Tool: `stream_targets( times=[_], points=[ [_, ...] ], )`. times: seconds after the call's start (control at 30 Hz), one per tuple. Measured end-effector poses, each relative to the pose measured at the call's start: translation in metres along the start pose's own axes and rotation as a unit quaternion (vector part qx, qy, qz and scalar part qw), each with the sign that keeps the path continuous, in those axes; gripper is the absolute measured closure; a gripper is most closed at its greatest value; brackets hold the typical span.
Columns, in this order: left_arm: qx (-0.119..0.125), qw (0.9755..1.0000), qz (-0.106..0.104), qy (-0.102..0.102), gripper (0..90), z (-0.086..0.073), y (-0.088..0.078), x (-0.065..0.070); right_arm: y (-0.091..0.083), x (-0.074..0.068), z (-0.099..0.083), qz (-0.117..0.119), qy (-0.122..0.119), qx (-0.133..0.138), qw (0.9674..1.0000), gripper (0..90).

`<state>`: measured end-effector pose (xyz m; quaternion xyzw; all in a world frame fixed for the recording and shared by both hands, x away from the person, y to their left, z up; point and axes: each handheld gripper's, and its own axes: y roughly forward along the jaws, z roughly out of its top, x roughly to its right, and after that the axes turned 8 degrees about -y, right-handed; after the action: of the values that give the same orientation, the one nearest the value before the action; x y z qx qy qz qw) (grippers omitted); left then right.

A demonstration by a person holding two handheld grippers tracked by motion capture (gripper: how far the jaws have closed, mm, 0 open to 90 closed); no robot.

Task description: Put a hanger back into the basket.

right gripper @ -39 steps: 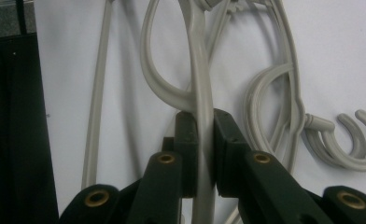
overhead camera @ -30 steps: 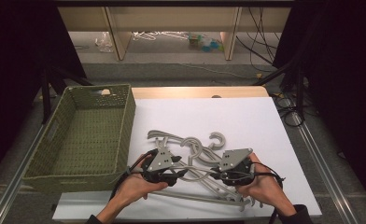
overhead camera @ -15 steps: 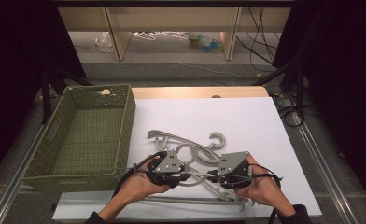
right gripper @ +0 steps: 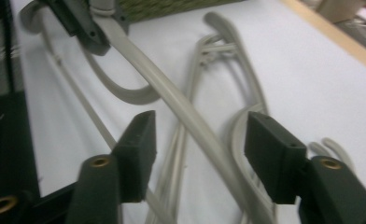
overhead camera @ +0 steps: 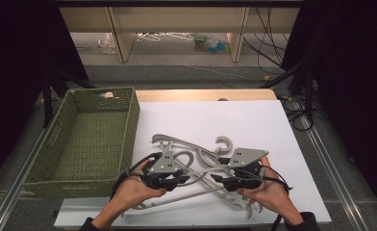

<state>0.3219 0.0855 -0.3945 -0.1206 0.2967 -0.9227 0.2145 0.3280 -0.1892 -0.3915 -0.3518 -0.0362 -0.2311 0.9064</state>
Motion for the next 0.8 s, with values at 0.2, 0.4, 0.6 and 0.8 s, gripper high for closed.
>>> stream_targets(
  times=[0.2,0.4,0.6,0.8],
  points=[
    [0.012,0.9992,0.029,-0.026,79.1,-0.001,-0.013,-0.015,-0.005,0.002,0.002,-0.045,0.034,0.039,0.9976,35.3],
    [0.024,0.9975,0.049,-0.045,79.1,0.001,-0.027,-0.025,-0.012,-0.003,0.005,-0.062,0.049,0.068,0.9945,33.0],
    [0.048,0.9934,0.070,-0.077,79.1,0.003,-0.043,-0.035,-0.012,-0.012,0.000,-0.054,0.068,0.072,0.9936,31.2],
    [0.063,0.9915,0.072,-0.088,79.0,0.006,-0.052,-0.041,-0.007,-0.013,-0.013,-0.053,0.080,0.064,0.9933,28.7]
  ],
)
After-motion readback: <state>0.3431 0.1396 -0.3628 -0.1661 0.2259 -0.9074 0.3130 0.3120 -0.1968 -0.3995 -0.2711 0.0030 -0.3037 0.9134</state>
